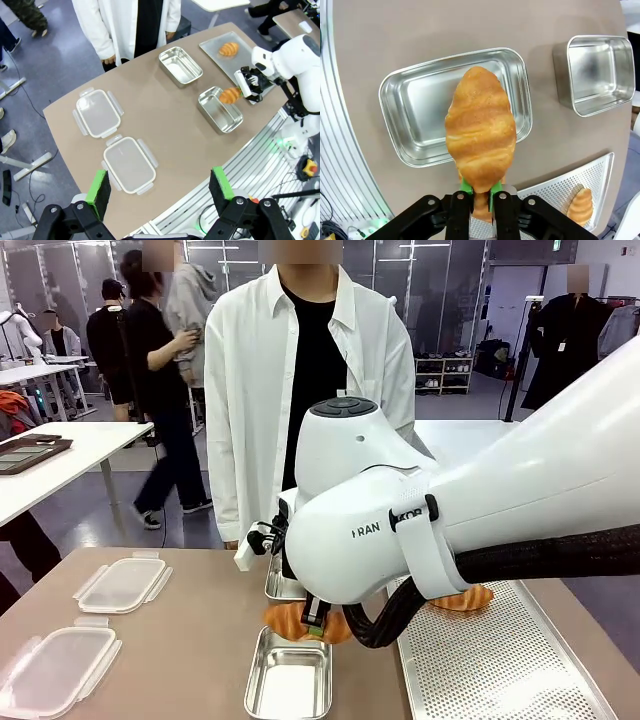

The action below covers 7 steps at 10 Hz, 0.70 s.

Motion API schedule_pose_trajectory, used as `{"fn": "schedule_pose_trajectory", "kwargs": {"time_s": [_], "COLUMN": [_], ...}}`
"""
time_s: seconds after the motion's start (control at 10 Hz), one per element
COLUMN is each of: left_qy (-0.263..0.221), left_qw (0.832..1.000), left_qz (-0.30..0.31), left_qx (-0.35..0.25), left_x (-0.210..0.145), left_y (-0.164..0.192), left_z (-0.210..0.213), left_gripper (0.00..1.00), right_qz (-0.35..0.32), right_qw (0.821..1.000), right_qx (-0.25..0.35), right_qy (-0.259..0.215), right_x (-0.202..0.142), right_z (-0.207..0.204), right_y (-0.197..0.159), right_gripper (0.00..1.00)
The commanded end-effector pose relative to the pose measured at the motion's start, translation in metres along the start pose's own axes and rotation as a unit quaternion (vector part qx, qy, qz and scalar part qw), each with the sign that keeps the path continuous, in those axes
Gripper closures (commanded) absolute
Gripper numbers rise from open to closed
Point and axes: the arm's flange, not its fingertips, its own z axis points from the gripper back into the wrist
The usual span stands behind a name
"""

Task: Place the bread into the airtight container.
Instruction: Pick up a Butter Roll and place it into an empty Airtight Container.

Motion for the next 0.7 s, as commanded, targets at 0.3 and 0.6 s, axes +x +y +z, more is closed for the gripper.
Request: {"fn": "schedule_pose_trajectory", "kwargs": {"time_s": [0.3, 0.6], "left_qy": [0.002, 0.002], "left_qw": [1.000, 1.000], "left_qz": [-0.007, -0.007], "left_qx": [-0.001, -0.001], "left_x": [0.000, 0.000], "left_y": [-0.001, -0.001], "left_z": [0.002, 0.002], "left_gripper": [0.00, 0.00], "right_qz": [0.000, -0.169], "right_qw": [1.000, 0.985], "right_qx": [-0.001, 0.006], "right_qy": [-0.001, 0.037], "right_x": [0.000, -0.001], "right_z": [0.001, -0.018], "right_y": [0.000, 0.016], "right_gripper": [0.85, 0.85]}}
